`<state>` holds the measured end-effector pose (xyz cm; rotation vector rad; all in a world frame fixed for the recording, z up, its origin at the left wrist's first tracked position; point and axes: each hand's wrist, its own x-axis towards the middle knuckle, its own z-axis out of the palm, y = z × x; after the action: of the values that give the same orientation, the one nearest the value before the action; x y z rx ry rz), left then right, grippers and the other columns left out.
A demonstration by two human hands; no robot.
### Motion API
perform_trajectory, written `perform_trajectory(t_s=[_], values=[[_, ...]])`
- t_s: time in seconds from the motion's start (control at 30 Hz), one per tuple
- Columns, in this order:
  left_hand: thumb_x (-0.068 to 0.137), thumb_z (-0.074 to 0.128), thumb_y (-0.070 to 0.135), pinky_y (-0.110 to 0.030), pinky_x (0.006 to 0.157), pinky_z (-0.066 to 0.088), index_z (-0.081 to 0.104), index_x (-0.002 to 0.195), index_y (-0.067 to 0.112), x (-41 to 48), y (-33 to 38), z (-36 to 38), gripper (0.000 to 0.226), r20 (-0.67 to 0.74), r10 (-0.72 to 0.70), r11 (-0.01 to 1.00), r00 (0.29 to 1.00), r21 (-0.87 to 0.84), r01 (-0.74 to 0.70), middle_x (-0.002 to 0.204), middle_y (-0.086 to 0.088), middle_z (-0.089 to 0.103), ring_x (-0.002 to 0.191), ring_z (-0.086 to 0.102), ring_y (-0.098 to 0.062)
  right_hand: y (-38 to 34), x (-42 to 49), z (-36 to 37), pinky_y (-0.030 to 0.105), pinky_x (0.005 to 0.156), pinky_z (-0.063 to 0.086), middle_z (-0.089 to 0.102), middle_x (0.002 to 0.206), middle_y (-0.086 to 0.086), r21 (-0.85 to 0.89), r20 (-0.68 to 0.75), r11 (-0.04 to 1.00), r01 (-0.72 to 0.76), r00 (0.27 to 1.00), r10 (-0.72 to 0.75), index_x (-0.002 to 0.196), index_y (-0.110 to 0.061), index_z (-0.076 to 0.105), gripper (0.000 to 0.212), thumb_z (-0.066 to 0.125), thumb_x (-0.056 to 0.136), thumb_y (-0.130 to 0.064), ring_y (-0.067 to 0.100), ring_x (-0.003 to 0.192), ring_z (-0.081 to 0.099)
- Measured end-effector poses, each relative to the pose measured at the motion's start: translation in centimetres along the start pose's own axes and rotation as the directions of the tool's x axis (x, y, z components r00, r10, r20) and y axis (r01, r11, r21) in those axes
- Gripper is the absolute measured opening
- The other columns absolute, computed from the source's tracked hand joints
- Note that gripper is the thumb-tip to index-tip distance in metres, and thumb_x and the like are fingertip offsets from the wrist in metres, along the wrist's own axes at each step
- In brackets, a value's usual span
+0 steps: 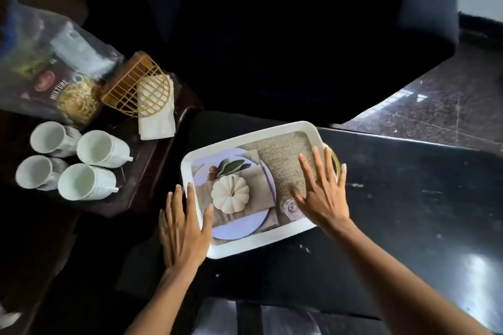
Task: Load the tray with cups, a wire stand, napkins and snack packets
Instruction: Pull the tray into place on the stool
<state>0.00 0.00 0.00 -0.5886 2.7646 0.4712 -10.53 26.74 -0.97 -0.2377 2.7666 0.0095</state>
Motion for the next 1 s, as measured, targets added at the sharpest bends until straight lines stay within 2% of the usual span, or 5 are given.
perform_trajectory(t_s=[0.2,0.33,0.53,0.77,1.0], values=[[0.102,0.053,0.034,-0.045,0.106,0.043,0.027,0.16,0.018,1.1,-0.4,2.3,0.066,-0.056,-0.275,0.87,0.96,-0.439,0.224,0.16,-0.014,0.039,0.143,0.043,-0.033,1.5,2.8,0.6,0.059,0.111,0.035,0.036,0.155,0.016,0.275,-0.225,0.942,-0.191,0.94,0.256,0.151,-0.015,0.036,0.064,0.055,0.096,-0.044,0.037,0.142,0.032],[0.103,0.053,0.022,-0.045,0.105,0.044,0.046,0.151,0.011,1.0,-1.2,2.9,0.049,-0.053,-0.394,0.746,0.918,-0.601,0.286,0.147,-0.017,0.054,0.134,0.052,-0.034,3.5,3.3,0.6,0.059,0.104,0.036,0.046,0.146,0.018,0.372,-0.098,0.85,-0.373,0.895,0.436,0.149,-0.016,0.035,0.055,0.041,0.102,-0.045,0.038,0.135,0.038],[0.103,0.055,0.013,-0.04,0.092,0.053,0.066,0.131,0.008,2.4,-2.2,2.9,0.031,-0.004,-0.534,0.59,0.846,-0.718,0.369,0.122,-0.017,0.072,0.109,0.068,-0.035,5.0,4.3,1.2,0.038,0.085,0.038,0.059,0.115,0.029,0.518,-0.016,0.78,-0.351,0.908,0.419,0.112,0.0,0.061,0.026,0.039,0.1,-0.008,0.041,0.108,0.051],[0.1,0.059,0.008,-0.043,0.091,0.058,0.069,0.126,0.012,2.9,-1.6,2.6,0.028,-0.046,-0.486,0.614,0.872,-0.729,0.304,0.113,-0.013,0.076,0.096,0.072,-0.025,7.8,3.0,0.7,0.029,0.071,0.032,0.07,0.097,0.02,0.568,-0.02,0.717,-0.403,0.865,0.502,0.088,-0.003,0.068,0.022,0.046,0.089,0.001,0.038,0.094,0.06],[0.097,0.064,0.011,-0.021,0.073,0.052,0.073,0.122,0.023,1.6,4.8,2.9,0.029,-0.017,-0.366,0.639,0.931,-0.731,0.238,0.089,0.014,0.073,0.084,0.072,-0.007,16.1,-3.7,0.4,0.024,0.075,0.035,0.073,0.098,0.011,0.666,-0.019,0.595,-0.451,0.787,0.617,0.105,-0.006,0.072,0.022,0.052,0.095,-0.006,0.02,0.084,0.056]])
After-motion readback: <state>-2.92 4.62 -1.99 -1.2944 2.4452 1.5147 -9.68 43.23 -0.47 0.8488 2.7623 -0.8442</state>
